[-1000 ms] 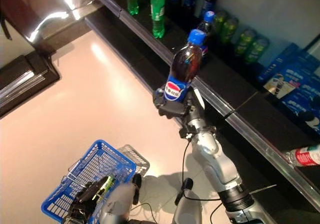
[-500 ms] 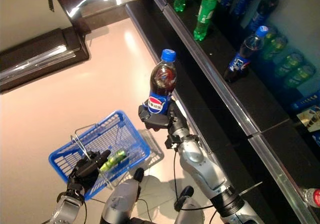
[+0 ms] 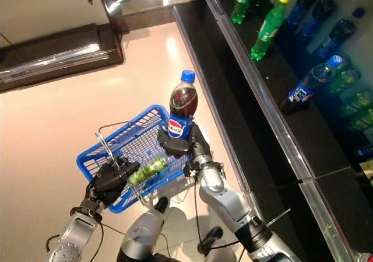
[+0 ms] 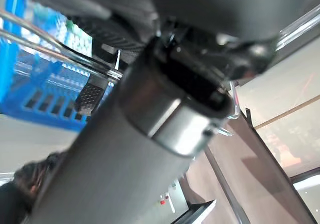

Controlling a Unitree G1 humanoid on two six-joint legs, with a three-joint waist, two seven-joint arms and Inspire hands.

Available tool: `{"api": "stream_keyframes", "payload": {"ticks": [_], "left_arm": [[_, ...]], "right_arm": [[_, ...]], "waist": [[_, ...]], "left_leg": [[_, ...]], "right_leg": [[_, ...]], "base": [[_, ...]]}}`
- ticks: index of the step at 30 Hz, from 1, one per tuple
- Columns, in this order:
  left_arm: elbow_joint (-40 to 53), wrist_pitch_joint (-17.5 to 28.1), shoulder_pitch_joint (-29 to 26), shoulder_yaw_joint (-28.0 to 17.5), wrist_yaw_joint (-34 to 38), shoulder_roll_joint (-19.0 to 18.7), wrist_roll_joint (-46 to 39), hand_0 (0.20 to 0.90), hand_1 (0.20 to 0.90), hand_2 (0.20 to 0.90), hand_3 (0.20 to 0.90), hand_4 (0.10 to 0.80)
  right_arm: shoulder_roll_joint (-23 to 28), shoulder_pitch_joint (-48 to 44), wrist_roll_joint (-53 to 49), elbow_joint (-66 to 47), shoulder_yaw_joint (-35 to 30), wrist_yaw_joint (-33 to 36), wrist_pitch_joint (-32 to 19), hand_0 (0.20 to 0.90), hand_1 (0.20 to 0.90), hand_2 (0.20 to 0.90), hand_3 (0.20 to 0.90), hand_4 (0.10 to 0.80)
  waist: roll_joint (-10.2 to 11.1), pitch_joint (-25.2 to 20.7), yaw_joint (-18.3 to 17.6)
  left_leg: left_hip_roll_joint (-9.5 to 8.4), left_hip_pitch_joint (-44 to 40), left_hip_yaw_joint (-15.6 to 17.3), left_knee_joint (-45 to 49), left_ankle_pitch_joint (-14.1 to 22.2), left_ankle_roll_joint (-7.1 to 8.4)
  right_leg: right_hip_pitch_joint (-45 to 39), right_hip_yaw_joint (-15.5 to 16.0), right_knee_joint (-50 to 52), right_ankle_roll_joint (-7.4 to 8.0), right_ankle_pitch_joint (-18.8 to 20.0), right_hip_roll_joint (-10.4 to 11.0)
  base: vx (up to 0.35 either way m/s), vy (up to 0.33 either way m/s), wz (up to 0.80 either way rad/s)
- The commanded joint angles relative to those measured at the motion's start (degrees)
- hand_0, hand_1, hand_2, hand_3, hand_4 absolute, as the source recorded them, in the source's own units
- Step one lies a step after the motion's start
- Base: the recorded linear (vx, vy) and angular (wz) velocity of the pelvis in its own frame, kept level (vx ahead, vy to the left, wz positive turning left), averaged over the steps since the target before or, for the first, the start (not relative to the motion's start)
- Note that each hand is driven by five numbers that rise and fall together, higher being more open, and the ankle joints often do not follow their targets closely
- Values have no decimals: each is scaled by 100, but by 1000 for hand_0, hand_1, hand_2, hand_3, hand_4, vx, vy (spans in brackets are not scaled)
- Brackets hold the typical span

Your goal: Pick up the drink and place into the basket.

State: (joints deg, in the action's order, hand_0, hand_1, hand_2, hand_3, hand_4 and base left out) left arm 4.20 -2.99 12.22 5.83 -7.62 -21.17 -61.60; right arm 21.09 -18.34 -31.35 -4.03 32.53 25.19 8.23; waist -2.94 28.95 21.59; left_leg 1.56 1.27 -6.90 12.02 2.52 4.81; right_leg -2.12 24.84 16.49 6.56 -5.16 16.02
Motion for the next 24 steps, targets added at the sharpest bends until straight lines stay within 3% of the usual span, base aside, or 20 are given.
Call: {"api": "stream_keyframes", "payload": {"ticks": [1, 11, 24], "left_arm": [[1715, 491, -331, -53, -1135, -341, -183, 300, 300, 300, 200, 100], [2355, -24, -759, 291, -2038, -335, -364, 300, 300, 300, 200, 100], [2808, -155, -1098, 324, -2632, -517, -598, 300, 300, 300, 200, 100]], "right_arm": [[-665, -1041, 457, -297, 242, 128, -727, 300, 300, 300, 200, 100], [-1142, -1025, 425, 113, 627, 325, -696, 300, 300, 300, 200, 100], [-1394, -767, 495, 575, 883, 405, -675, 300, 300, 300, 200, 100]], "waist": [[239, -1235, 67], [311, -1354, 215], [373, -1528, 277]], "left_leg": [[-248, 689, -73, 682, -293, -66], [-315, 682, -228, 615, -239, -60], [-354, 700, -277, 549, -260, -34]], "right_leg": [[-939, -90, -917, -181, 279, -393], [-1076, -30, -1050, -102, 320, -371], [-1158, 2, -1198, -27, 351, -336]], "base": [[28, 4, 16], [33, 9, 8], [17, 15, 4]]}}
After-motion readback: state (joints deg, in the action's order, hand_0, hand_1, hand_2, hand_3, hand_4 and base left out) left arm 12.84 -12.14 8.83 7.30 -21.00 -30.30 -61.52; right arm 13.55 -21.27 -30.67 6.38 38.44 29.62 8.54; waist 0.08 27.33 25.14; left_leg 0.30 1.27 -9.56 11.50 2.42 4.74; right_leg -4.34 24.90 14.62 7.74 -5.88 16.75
